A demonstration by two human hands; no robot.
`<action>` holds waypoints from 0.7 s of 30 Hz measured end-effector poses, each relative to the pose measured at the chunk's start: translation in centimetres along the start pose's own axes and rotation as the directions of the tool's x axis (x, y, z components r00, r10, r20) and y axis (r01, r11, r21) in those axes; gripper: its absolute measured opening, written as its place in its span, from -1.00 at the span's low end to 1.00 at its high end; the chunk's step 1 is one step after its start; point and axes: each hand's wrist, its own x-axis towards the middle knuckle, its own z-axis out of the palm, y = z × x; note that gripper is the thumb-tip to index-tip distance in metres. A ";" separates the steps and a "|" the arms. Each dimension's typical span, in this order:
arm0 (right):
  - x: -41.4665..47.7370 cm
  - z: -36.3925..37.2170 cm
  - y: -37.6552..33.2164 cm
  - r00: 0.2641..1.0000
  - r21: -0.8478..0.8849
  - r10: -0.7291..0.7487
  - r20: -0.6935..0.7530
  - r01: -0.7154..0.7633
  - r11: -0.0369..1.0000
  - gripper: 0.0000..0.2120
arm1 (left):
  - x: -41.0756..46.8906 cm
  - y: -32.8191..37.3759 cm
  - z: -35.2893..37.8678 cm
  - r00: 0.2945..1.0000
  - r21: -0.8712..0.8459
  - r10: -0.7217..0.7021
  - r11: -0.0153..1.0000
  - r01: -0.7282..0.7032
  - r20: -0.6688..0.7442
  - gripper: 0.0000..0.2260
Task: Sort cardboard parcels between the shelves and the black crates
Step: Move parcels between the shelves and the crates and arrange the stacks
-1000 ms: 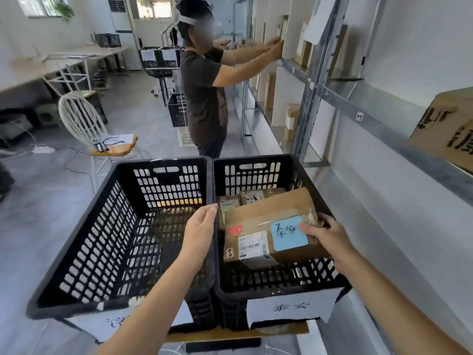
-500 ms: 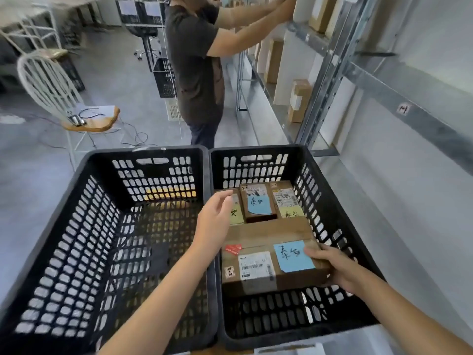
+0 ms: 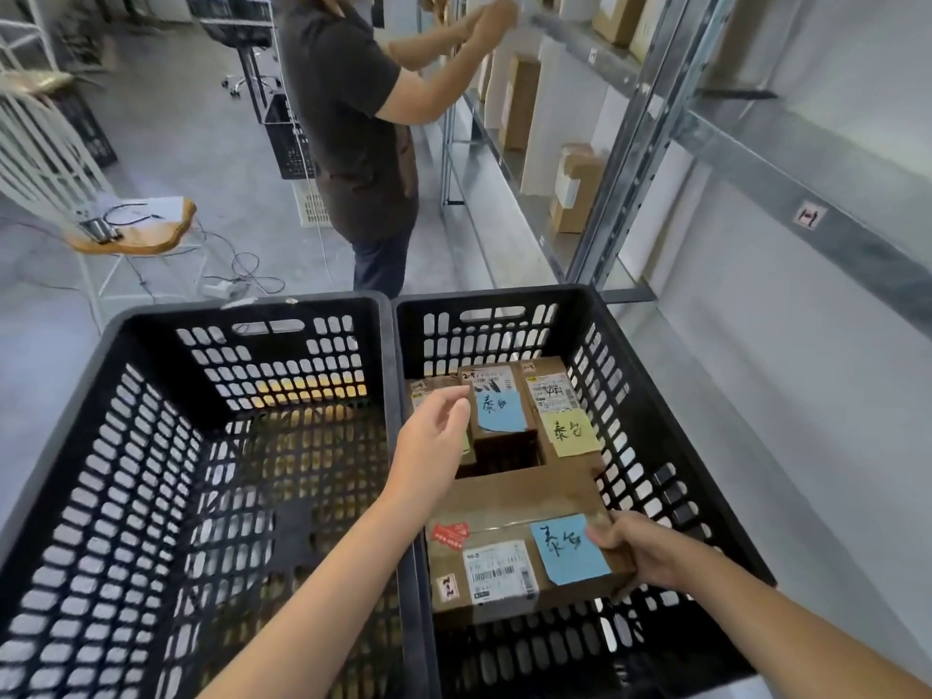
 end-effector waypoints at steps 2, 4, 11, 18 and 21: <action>0.4 0.4 0.2 1.000 -0.030 0.016 -0.008 -0.016 0.999 -0.80 | 0.3 0.0 0.0 1.000 0.010 0.006 1.000 -0.006 0.008 -0.72; 0.8 0.7 0.3 0.999 -0.077 0.016 -0.047 -0.020 0.997 -0.82 | 0.6 0.0 0.1 1.000 0.006 0.015 1.000 -0.015 0.009 -0.73; 1.5 3.3 -0.4 0.967 -0.556 -0.172 -0.187 0.040 0.830 -0.65 | 0.7 -0.3 0.6 0.998 0.063 0.018 0.998 -0.022 0.068 -0.69; -2.4 4.2 -3.4 0.862 -0.803 -0.446 -0.243 0.080 0.591 -0.36 | 1.0 0.2 0.3 0.975 0.266 0.105 0.951 -0.156 0.196 -0.64; -5.0 4.0 -5.4 0.793 -0.707 -0.551 -0.259 0.233 0.667 -0.45 | 1.4 1.1 0.9 0.947 0.314 0.170 0.915 -0.254 0.272 -0.62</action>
